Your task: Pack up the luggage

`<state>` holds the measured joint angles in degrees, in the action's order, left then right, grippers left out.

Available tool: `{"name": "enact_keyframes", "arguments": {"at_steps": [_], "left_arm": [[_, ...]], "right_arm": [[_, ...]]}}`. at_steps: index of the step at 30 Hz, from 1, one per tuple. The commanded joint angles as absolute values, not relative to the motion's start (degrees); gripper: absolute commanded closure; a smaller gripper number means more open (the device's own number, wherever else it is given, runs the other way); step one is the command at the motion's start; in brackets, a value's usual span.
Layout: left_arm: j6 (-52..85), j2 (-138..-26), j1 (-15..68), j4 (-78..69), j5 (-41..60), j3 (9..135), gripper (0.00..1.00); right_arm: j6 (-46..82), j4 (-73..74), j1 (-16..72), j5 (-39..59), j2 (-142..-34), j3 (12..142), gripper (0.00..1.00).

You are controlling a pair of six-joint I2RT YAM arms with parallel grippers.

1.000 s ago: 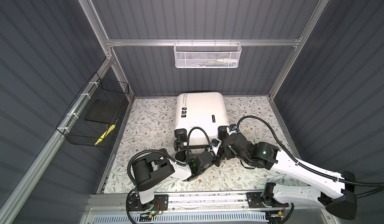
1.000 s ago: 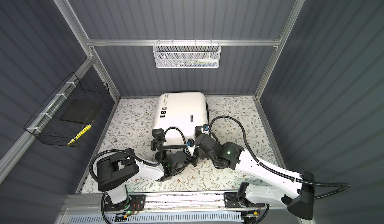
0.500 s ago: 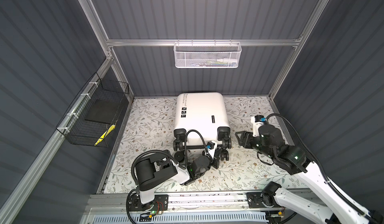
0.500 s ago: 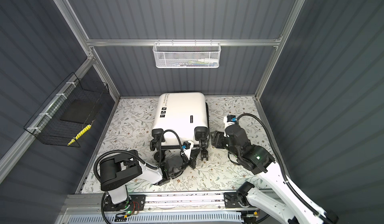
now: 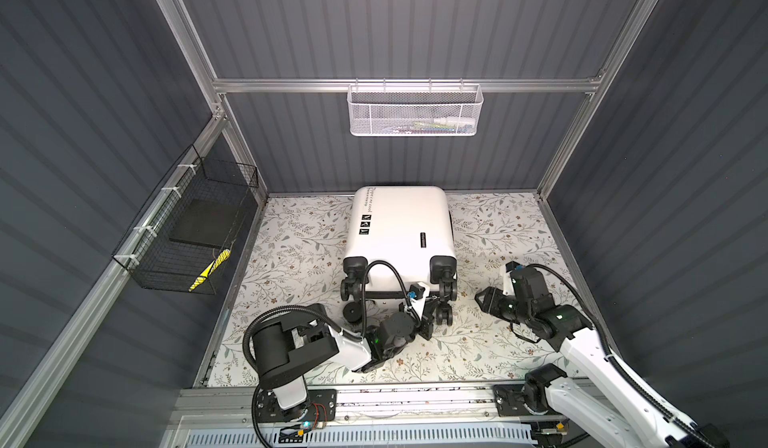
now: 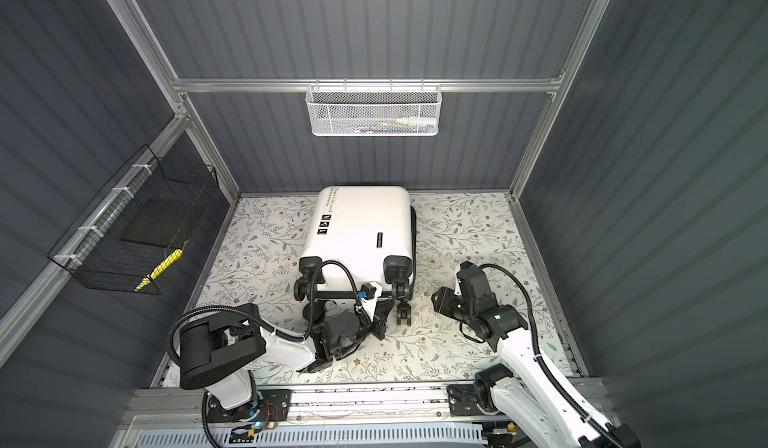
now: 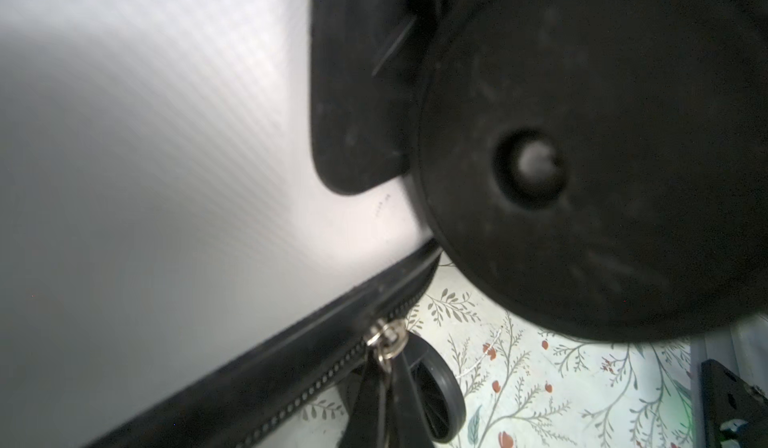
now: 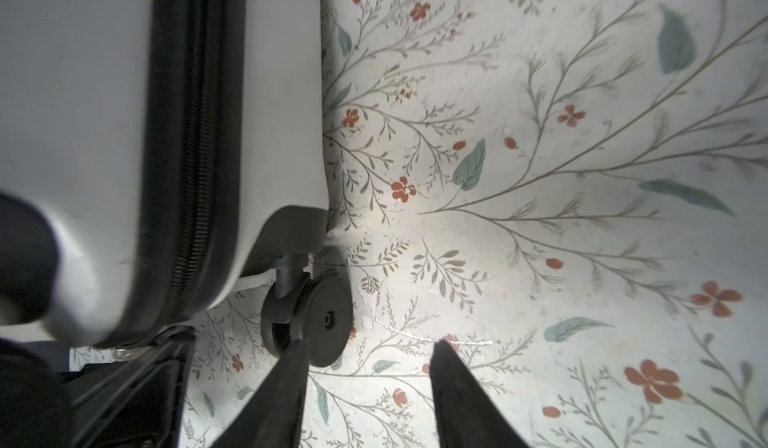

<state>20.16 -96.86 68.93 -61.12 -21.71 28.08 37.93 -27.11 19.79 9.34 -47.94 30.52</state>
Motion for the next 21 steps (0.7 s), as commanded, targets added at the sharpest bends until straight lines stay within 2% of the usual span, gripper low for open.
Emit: {"name": "enact_keyframes", "arguments": {"at_steps": [1,8,21], "left_arm": [[19.46,-93.49,69.43,-61.43,-20.55,27.25,1.0],[19.52,-91.06,69.43,-57.39,-18.74,26.8,1.0],[19.04,-87.78,69.61,-49.48,-14.59,27.82,1.0]], "right_arm": [[40.0,-16.86,19.6,13.73,-50.65,27.43,0.59],[44.82,-2.02,20.48,17.81,-59.59,22.87,0.8],[51.95,12.59,29.66,16.81,-73.68,22.88,0.86]]}}
